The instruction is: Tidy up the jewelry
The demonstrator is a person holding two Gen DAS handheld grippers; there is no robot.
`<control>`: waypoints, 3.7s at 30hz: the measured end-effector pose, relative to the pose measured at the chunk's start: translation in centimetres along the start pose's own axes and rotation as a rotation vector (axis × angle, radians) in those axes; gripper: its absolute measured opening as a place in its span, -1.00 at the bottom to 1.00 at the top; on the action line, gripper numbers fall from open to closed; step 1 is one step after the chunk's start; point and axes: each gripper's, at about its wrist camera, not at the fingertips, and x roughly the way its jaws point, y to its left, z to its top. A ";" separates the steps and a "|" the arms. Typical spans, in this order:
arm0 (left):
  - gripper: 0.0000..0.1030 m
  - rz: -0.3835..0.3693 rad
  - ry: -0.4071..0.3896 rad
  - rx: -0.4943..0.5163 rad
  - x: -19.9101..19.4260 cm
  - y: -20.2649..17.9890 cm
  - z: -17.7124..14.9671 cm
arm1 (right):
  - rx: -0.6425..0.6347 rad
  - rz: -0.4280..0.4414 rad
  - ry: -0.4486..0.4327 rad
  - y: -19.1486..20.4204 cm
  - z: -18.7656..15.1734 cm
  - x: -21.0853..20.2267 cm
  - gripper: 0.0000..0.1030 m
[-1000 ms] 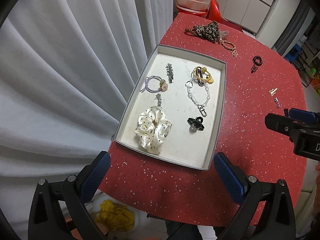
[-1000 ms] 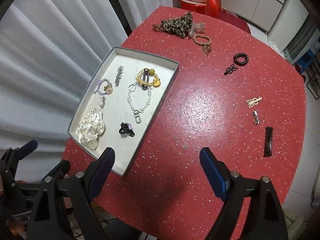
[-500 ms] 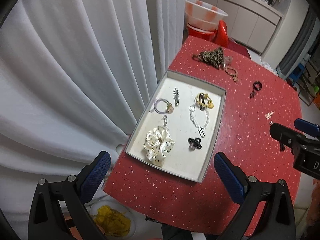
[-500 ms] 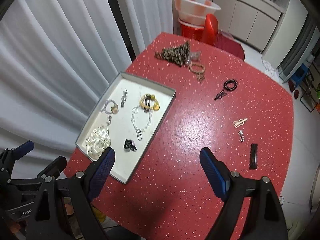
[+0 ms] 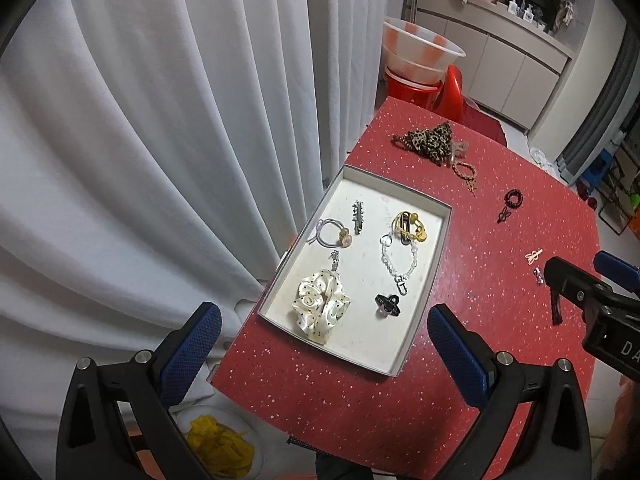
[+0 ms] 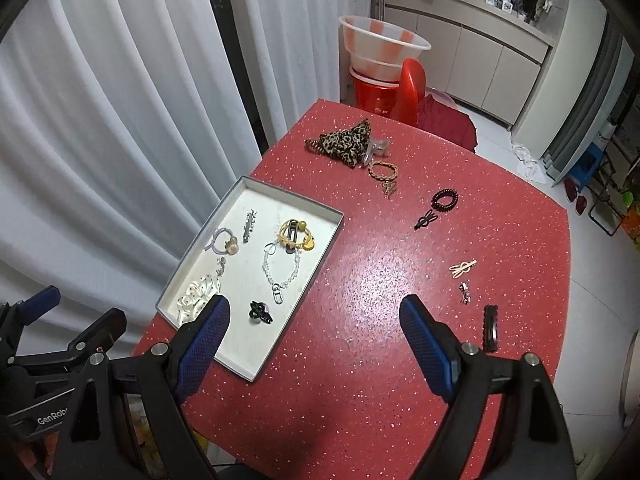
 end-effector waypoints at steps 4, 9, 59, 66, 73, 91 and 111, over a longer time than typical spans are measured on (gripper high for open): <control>1.00 0.001 -0.001 -0.001 0.0 0.1 0.0 | 0.001 0.000 -0.007 0.1 0.0 -0.2 0.72; 1.00 0.001 -0.004 -0.001 -0.1 0.1 0.0 | 0.001 0.001 -0.007 0.1 0.0 -0.2 0.72; 1.00 0.014 -0.002 -0.006 -0.1 0.3 -0.2 | 0.000 0.011 0.009 0.9 -0.1 0.3 0.72; 1.00 0.015 -0.002 -0.006 -0.1 0.5 -0.2 | 0.001 0.012 0.009 0.9 -0.1 0.3 0.72; 1.00 0.016 -0.002 -0.008 0.0 0.7 -0.3 | -0.006 0.016 0.012 1.1 -0.3 0.4 0.72; 1.00 0.019 -0.001 -0.008 0.1 0.8 -0.4 | -0.006 0.017 0.013 1.1 -0.4 0.3 0.72; 1.00 0.028 0.001 -0.006 0.3 0.8 -0.6 | -0.005 0.018 0.013 1.1 -0.4 0.3 0.72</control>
